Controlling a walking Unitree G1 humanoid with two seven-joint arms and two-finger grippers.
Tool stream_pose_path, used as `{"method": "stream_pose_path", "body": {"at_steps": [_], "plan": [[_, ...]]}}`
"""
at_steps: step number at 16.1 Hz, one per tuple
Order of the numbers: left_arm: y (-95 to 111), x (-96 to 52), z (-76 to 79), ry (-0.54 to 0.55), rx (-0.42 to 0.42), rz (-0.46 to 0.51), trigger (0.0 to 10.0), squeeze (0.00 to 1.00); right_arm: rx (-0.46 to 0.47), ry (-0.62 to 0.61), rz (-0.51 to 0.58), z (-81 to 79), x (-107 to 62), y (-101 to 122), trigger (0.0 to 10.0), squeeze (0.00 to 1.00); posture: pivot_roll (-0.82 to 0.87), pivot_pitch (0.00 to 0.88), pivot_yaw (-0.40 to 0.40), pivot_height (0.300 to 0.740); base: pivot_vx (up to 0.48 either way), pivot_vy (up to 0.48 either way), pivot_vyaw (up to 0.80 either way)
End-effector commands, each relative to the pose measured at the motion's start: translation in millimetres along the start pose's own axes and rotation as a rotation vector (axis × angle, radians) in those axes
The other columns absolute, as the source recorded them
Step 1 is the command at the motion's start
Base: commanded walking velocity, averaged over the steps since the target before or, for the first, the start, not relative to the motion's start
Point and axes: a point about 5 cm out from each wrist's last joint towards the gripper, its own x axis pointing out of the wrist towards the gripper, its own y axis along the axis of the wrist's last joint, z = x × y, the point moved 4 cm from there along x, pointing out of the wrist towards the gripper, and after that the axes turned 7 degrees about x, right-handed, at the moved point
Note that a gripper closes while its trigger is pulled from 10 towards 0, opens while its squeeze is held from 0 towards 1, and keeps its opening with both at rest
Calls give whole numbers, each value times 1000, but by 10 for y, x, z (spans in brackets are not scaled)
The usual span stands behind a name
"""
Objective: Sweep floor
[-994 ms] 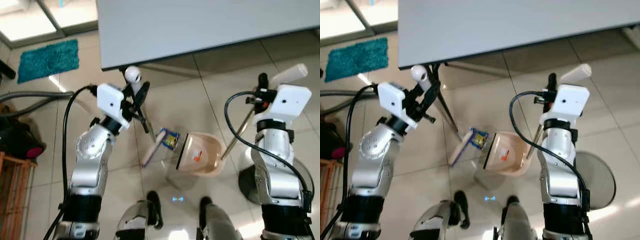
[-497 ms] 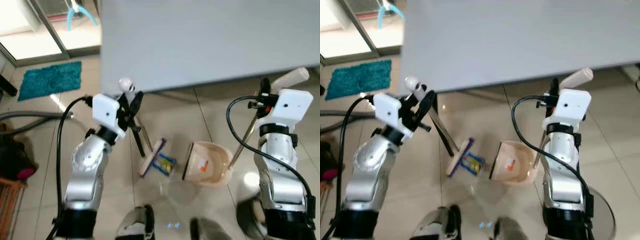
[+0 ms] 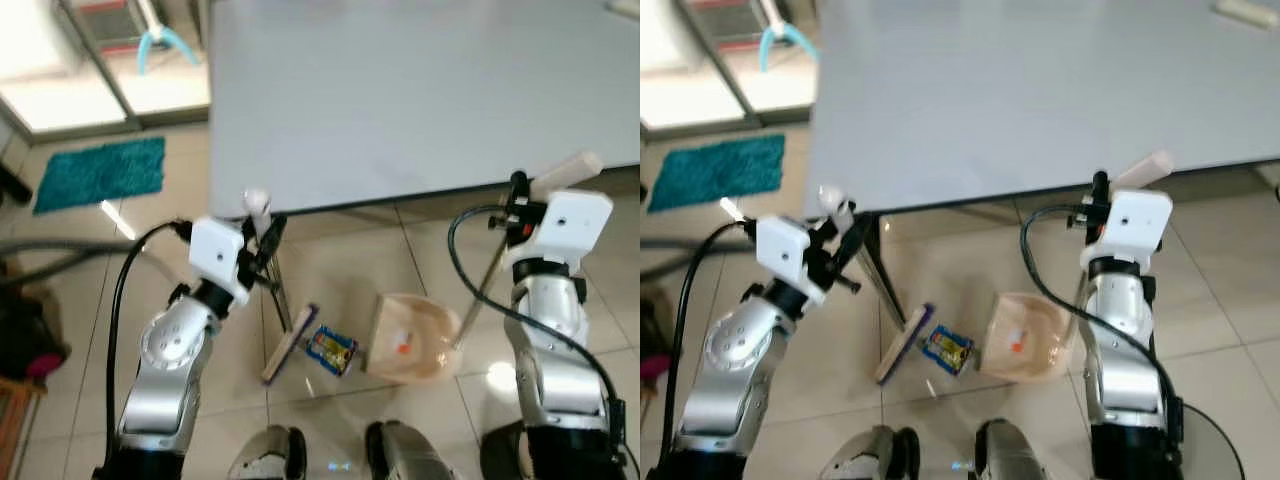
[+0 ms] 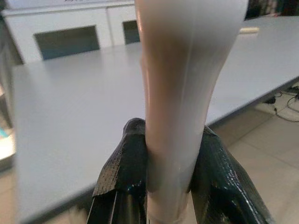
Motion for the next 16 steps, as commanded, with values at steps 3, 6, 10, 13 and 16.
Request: {"method": "stream_pose_path", "body": {"at_steps": [3, 6, 10, 13, 16], "plan": [[-51, -72, -67, 67, 66, -7, 10000, 0, -15, 54, 37, -89, -7, -3, 10000, 0, 46, 194, 65, 740, 0, 0, 0], [-163, 19, 22, 48, 101, 7, 10000, 0, -66, 67, 35, -85, 36, -85, 10000, 0, 41, 221, 56, 740, 0, 0, 0], [-201, 259, 181, -14, 57, 39, 10000, 0, -98, 60, 39, -90, 85, -152, 10000, 0, 25, 251, 63, 740, 0, 0, 0], [-212, 381, 258, -41, 54, 57, 10000, 0, -113, 37, 41, -73, 118, -202, 10000, 0, 24, 262, 67, 740, 0, 0, 0], [-261, 529, 390, -116, 67, 71, 10000, 0, -159, 22, 43, -94, 149, -279, 10000, 0, 24, 282, 67, 740, 0, 0, 0]]}}
